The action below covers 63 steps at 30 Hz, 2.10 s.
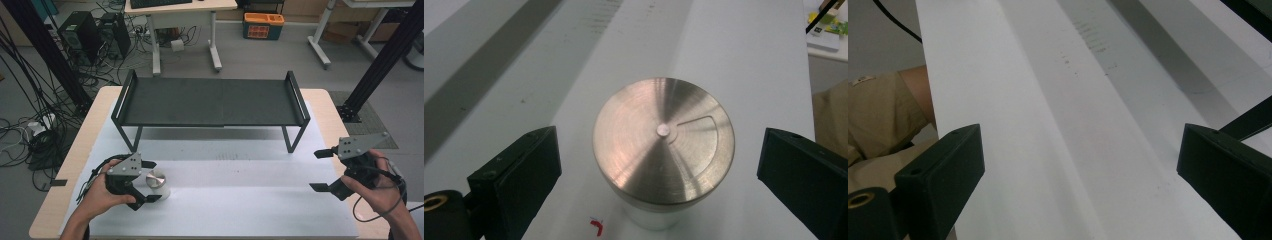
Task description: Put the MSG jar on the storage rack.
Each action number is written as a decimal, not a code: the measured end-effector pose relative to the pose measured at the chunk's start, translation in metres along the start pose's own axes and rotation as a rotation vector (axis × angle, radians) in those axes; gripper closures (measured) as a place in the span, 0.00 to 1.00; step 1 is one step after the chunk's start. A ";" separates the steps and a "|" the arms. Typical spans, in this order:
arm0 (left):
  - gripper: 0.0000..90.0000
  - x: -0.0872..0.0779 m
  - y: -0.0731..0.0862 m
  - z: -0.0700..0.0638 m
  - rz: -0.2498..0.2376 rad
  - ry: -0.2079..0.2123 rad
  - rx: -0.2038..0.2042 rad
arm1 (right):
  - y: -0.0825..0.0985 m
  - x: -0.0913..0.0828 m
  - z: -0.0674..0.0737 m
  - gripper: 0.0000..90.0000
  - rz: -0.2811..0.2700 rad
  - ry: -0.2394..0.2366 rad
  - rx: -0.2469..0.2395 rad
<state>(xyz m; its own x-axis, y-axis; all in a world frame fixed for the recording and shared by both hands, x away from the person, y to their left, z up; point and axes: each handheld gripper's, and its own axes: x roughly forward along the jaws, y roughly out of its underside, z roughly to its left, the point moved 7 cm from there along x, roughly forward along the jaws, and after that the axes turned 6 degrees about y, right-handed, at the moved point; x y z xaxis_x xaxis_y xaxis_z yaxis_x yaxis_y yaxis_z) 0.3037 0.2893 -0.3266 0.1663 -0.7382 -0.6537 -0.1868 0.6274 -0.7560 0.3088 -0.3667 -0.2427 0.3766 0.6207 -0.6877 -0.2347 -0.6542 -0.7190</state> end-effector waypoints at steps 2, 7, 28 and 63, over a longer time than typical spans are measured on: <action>0.05 0.001 -0.001 0.001 0.002 0.002 0.002 | 0.000 0.000 0.000 0.05 0.001 0.000 -0.001; 0.05 0.003 -0.002 0.002 0.004 0.004 0.004 | -0.001 -0.001 0.000 0.05 0.002 -0.001 -0.002; 0.31 0.006 0.001 0.005 0.018 -0.001 0.006 | -0.001 -0.002 0.000 0.04 -0.006 -0.003 -0.011; 0.48 -0.047 -0.090 0.009 0.007 0.045 0.024 | 0.003 -0.007 0.003 0.02 -0.009 -0.045 -0.007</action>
<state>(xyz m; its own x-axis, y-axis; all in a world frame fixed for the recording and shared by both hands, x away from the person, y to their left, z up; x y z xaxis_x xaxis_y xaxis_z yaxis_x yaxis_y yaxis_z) 0.3212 0.2696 -0.2285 0.1213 -0.7442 -0.6569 -0.1640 0.6376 -0.7527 0.3027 -0.3713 -0.2401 0.3375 0.6454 -0.6852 -0.2255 -0.6513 -0.7246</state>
